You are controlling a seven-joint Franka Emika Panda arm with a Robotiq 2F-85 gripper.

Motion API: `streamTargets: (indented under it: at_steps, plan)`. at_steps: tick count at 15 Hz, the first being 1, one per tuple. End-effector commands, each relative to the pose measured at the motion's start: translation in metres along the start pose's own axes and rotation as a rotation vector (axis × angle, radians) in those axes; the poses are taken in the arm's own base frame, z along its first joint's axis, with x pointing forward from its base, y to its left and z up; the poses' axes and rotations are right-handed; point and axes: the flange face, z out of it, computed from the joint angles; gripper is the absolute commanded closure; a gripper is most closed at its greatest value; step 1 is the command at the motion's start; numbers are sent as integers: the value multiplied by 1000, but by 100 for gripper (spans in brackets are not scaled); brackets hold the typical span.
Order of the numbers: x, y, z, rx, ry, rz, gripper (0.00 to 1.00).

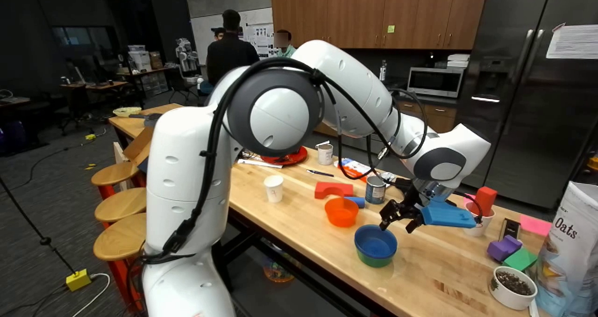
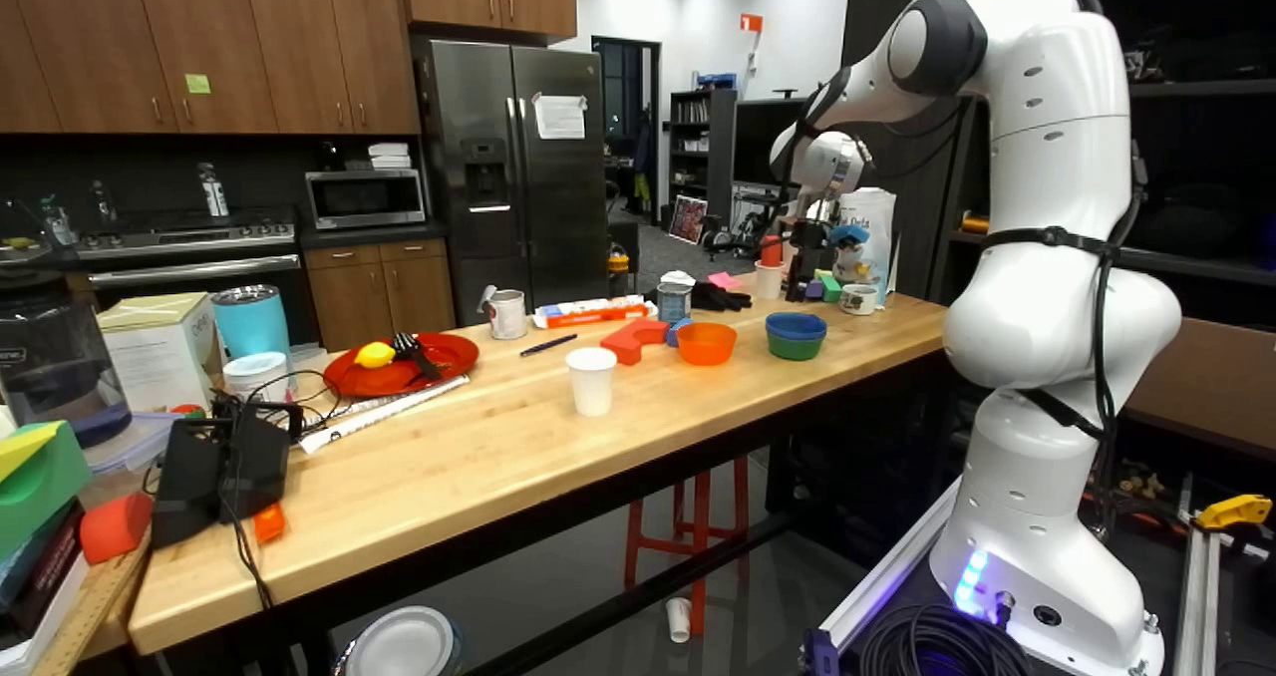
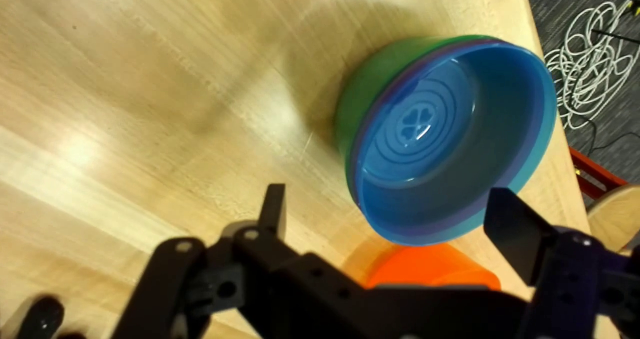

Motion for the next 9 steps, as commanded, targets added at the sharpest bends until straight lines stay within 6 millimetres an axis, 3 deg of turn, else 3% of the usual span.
streamTargets:
  at_steps: [1, 5, 8, 9]
  plan:
    - [7, 10, 1, 26, -18, -10, 24]
    - [15, 17, 7, 63, -28, -29, 34]
    - [21, 23, 12, 91, -38, -44, 8]
    - [23, 25, 15, 99, -40, -47, 4]
